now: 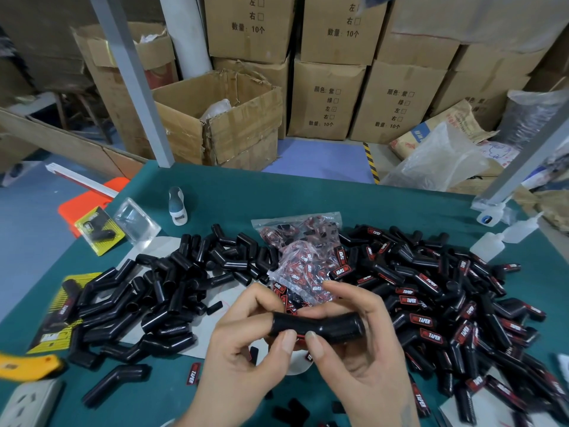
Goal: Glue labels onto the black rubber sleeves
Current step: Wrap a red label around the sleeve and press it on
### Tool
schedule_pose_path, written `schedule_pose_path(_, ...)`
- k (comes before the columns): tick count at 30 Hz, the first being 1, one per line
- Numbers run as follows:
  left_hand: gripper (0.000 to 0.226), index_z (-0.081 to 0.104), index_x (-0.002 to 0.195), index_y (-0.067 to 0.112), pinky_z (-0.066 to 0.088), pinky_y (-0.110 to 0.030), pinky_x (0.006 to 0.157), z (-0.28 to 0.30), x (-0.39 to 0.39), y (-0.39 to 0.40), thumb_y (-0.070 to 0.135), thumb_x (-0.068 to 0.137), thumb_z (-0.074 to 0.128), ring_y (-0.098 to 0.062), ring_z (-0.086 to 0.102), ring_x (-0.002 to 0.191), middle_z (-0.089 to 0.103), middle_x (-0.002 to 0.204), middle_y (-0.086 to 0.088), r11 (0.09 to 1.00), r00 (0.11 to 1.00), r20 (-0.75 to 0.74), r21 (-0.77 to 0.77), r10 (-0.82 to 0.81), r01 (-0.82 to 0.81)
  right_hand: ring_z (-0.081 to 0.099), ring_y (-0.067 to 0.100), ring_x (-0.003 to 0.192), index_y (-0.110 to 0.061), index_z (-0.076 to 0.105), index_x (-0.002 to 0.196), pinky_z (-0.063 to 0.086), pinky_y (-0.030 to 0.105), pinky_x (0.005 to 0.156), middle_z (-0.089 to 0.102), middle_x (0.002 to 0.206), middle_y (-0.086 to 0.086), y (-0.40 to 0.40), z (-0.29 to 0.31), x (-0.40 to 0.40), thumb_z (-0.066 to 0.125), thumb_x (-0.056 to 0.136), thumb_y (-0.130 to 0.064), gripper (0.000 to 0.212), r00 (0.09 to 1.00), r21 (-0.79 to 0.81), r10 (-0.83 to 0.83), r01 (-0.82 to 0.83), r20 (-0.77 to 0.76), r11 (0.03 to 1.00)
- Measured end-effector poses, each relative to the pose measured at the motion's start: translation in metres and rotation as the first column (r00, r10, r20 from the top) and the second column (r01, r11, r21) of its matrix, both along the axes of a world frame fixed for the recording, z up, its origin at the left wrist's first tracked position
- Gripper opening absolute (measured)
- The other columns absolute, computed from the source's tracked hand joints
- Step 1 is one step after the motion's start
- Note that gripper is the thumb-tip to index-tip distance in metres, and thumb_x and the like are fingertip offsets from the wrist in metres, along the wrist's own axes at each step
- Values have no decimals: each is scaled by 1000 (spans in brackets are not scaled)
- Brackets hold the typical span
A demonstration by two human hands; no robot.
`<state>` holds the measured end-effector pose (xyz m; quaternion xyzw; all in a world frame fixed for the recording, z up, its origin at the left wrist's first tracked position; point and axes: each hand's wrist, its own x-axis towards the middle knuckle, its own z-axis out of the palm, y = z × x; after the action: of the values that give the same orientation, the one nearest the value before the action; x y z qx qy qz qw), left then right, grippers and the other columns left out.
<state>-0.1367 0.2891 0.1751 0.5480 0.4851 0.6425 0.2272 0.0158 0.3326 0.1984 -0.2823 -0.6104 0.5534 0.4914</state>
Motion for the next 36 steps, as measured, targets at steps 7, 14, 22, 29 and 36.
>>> schedule_pose_path(7, 16, 74, 77, 33, 40, -19, 60, 0, 1, 1, 29, 92, 70, -9, 50, 71, 51, 87, 16, 999, 998, 46, 7, 51, -52, 74, 20, 100, -42, 64, 125, 58, 22, 86, 77, 106, 9, -4, -4, -6, 76, 83, -23, 48, 1000, -2, -12, 12, -15, 1000)
schedule_pose_path(14, 19, 78, 81, 41, 40, -27, 57, -3, 6, 2, 52, 96, 71, -18, 49, 67, 51, 87, 9, 995, 987, 133, 17, 91, -94, 72, 16, 99, -42, 60, 131, 55, 20, 89, 74, 105, 9, -8, -9, -15, 74, 86, -25, 50, 997, -32, -32, 30, -72, 999)
schedule_pose_path(22, 30, 70, 70, 40, 40, -34, 58, -5, 6, 2, 53, 97, 70, -23, 49, 70, 51, 86, 6, 992, 983, 140, 7, 122, -124, 71, 15, 96, -44, 60, 130, 55, 21, 88, 74, 103, 8, -8, -9, -18, 73, 86, -26, 50, 995, -27, -35, 32, -98, 999)
schedule_pose_path(29, 40, 66, 65, 28, 41, -37, 57, -8, 7, 3, 53, 96, 70, -23, 50, 69, 51, 85, 5, 990, 978, 153, -16, 140, -139, 71, 16, 96, -43, 60, 131, 55, 22, 88, 73, 102, 9, -8, -11, -19, 73, 86, -25, 50, 993, -28, -36, 33, -113, 999)
schedule_pose_path(36, 42, 64, 64, 28, 42, -29, 61, -9, 8, 2, 53, 97, 69, -19, 51, 69, 51, 84, 5, 990, 979, 149, -14, 140, -140, 71, 17, 96, -41, 60, 131, 55, 22, 89, 73, 102, 10, -8, -12, -18, 73, 86, -25, 49, 993, -17, -39, 38, -111, 999)
